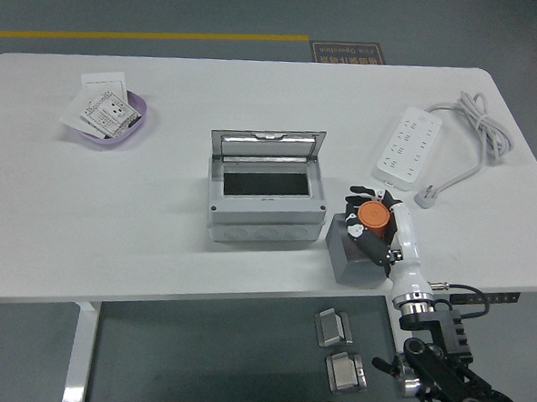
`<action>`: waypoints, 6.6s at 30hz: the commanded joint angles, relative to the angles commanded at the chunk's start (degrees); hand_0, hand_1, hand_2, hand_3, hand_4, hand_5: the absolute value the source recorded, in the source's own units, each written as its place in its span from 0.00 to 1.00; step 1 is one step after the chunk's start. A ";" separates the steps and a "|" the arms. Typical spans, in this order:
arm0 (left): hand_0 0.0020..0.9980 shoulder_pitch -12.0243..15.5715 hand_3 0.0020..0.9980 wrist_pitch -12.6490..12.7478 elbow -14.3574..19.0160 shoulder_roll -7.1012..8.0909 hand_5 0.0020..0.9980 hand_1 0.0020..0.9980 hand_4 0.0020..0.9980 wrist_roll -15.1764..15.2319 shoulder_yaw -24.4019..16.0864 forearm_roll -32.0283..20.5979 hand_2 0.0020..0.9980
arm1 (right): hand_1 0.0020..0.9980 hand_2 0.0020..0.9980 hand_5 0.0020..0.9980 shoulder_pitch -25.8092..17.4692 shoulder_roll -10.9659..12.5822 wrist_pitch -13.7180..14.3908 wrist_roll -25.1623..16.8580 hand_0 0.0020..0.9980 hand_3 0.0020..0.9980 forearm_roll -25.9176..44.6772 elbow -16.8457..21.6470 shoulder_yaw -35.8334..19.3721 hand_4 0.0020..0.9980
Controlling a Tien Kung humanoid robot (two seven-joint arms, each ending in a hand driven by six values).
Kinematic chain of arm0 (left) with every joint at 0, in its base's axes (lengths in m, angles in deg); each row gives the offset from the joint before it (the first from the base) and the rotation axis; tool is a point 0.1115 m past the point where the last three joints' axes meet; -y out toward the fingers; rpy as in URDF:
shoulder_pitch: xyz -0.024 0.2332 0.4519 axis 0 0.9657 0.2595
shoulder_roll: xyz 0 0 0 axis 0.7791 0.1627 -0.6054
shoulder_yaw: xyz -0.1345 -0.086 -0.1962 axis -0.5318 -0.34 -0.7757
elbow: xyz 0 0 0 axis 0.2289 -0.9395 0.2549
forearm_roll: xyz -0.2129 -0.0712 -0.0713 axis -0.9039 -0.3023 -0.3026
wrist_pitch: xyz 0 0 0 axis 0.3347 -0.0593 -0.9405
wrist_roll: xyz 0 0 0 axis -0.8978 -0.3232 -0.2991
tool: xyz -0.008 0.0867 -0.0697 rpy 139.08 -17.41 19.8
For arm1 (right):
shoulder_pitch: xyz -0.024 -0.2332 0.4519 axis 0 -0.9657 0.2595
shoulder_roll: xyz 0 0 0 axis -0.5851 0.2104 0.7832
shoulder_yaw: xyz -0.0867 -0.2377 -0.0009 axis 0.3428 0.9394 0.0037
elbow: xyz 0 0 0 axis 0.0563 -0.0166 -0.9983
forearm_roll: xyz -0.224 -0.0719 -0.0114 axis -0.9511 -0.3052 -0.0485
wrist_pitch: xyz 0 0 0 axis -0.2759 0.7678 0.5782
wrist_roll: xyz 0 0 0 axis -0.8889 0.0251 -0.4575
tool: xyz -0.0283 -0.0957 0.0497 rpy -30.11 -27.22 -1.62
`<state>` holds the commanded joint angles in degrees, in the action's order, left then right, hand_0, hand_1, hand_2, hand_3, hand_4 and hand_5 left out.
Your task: Pick up the cylinder from the cube,place it in the box,flap close box
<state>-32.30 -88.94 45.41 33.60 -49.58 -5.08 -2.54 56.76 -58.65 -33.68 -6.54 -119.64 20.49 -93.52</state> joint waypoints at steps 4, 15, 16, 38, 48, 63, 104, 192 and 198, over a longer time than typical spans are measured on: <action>0.64 -0.02 0.65 0.02 0.00 0.02 0.33 0.64 0.70 0.03 -0.04 0.01 0.53 | 0.58 0.52 0.00 0.00 0.02 0.06 -0.35 0.66 0.55 1.08 -0.08 -0.01 0.37; 0.64 -0.10 0.65 0.10 0.00 0.06 0.33 0.64 0.70 0.23 -0.01 -0.12 0.53 | 0.47 0.44 0.00 0.67 0.43 1.02 -0.56 0.51 0.47 3.20 0.60 0.06 0.00; 0.64 -0.11 0.65 0.10 0.00 0.07 0.33 0.64 0.70 0.26 0.02 -0.16 0.53 | 0.47 0.44 0.00 0.74 0.46 1.23 -0.41 0.51 0.47 3.04 0.75 0.00 0.00; 0.64 -0.10 0.65 0.20 0.00 0.18 0.33 0.64 0.70 -0.02 -0.26 -0.08 0.53 | 0.19 0.27 0.00 6.96 2.50 7.66 6.63 0.13 0.27 -8.34 4.68 4.20 0.00; 0.64 -0.41 0.65 0.44 0.00 0.86 0.33 0.64 0.70 -1.84 -3.17 2.55 0.53 | 0.19 0.27 0.00 18.76 1.12 6.41 19.42 0.13 0.27 -25.39 1.16 13.48 0.00; 0.65 -0.62 0.65 0.58 0.00 1.49 0.33 0.64 0.70 -3.02 -4.55 3.81 0.53 | 0.20 0.25 0.00 31.09 -1.95 2.71 26.90 0.12 0.27 -38.47 -7.83 22.16 0.00; 0.64 -1.63 0.65 0.31 0.00 1.57 0.32 0.64 0.69 -2.59 -3.80 3.93 0.53 | 0.22 0.31 0.00 39.50 -2.71 -3.06 25.98 0.18 0.36 -38.95 -19.76 29.77 0.04; 0.64 -1.47 0.63 0.22 0.00 0.95 0.32 0.64 0.68 -2.70 -3.81 4.21 0.53 | 0.59 0.60 0.41 40.99 1.52 -9.17 29.87 0.61 0.66 -33.64 -14.94 17.67 0.93; 0.64 -1.58 0.63 0.23 0.00 0.85 0.32 0.64 0.68 -2.53 -3.69 4.11 0.53 | 0.64 0.63 0.46 40.22 1.40 -8.74 30.34 0.69 0.62 -33.95 -13.45 19.07 0.94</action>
<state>-33.88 -88.71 45.41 34.45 -52.11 -8.77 1.56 96.98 -57.25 -42.42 23.80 -153.59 7.03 -74.46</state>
